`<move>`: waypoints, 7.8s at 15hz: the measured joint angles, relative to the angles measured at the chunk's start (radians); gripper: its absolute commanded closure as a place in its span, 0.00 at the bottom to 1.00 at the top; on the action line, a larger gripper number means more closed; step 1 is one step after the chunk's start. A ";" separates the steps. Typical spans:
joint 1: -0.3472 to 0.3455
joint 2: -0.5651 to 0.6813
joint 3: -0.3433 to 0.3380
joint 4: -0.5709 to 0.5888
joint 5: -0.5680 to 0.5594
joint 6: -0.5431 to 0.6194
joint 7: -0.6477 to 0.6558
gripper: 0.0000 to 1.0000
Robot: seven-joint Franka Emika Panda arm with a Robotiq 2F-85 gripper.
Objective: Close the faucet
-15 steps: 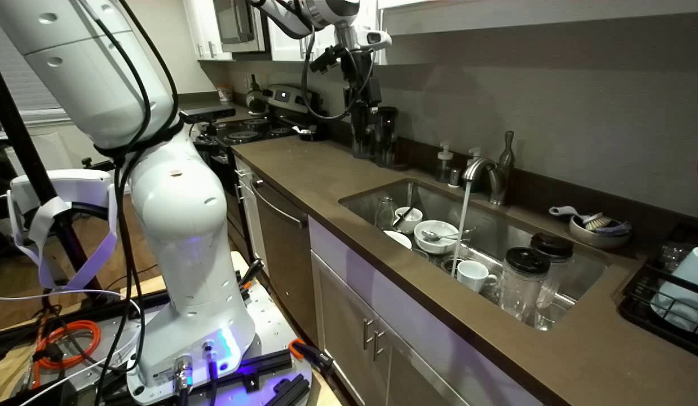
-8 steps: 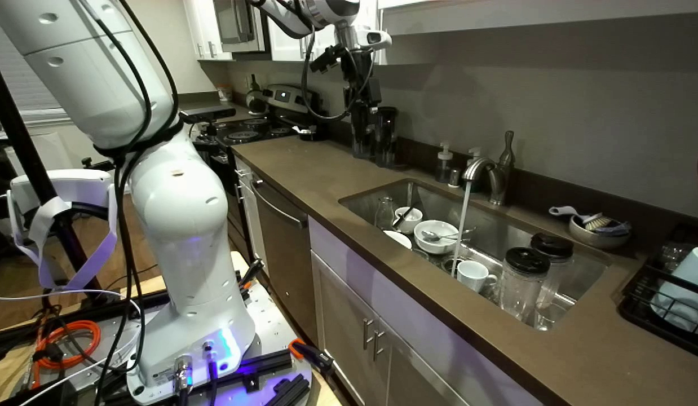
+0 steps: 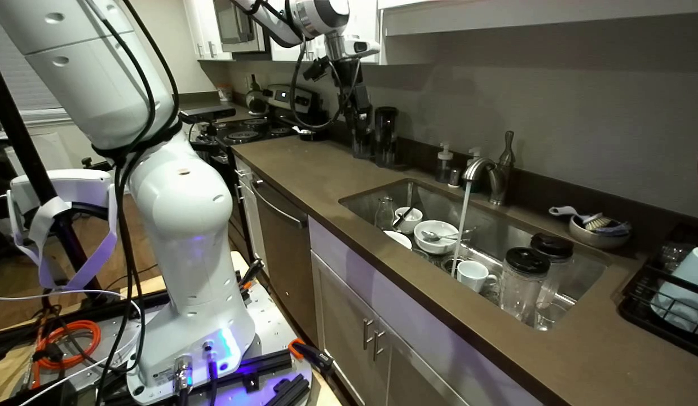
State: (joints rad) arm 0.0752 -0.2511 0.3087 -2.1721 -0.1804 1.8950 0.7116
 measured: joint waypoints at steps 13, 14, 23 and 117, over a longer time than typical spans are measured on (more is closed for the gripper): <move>-0.023 0.039 -0.092 0.031 -0.099 0.236 0.088 0.00; -0.025 0.047 -0.107 0.034 -0.099 0.283 0.088 0.00; -0.039 0.176 -0.191 0.039 -0.102 0.640 0.089 0.00; -0.170 0.976 -0.267 0.896 -0.691 0.981 0.167 0.98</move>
State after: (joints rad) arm -0.0946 0.7249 0.0417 -1.2757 -0.8712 2.8761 0.8788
